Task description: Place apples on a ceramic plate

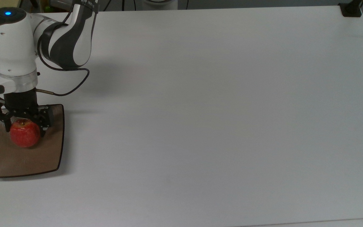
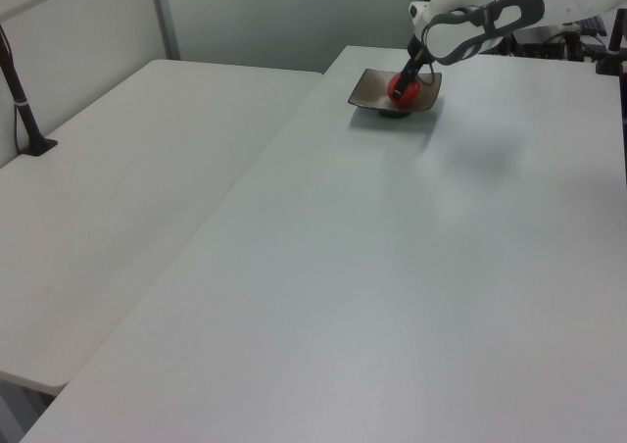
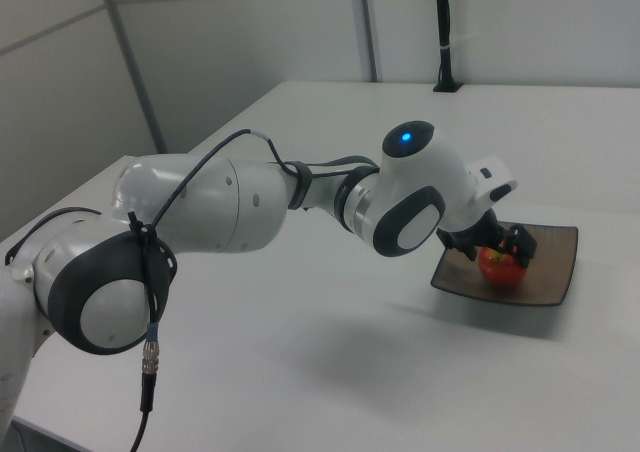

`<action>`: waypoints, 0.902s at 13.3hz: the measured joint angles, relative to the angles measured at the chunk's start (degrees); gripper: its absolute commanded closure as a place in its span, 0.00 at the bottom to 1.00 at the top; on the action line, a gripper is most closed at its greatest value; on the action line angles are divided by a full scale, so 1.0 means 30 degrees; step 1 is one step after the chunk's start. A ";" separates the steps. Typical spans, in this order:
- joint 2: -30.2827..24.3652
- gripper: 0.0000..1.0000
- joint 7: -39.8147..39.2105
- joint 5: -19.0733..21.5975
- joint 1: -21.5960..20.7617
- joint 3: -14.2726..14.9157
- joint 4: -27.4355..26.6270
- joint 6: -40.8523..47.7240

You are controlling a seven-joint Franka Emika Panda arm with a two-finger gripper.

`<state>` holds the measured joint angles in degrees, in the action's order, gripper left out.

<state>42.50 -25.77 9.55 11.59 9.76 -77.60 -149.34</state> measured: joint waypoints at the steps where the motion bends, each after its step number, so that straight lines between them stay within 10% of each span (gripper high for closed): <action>1: 0.0004 0.00 0.0000 0.0000 0.0001 0.0001 0.0001 -0.0009; 12: -0.0679 0.00 0.0034 0.0000 -0.0108 0.0000 0.0582 -0.0213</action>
<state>40.46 -25.67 9.55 11.27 9.76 -75.85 -149.98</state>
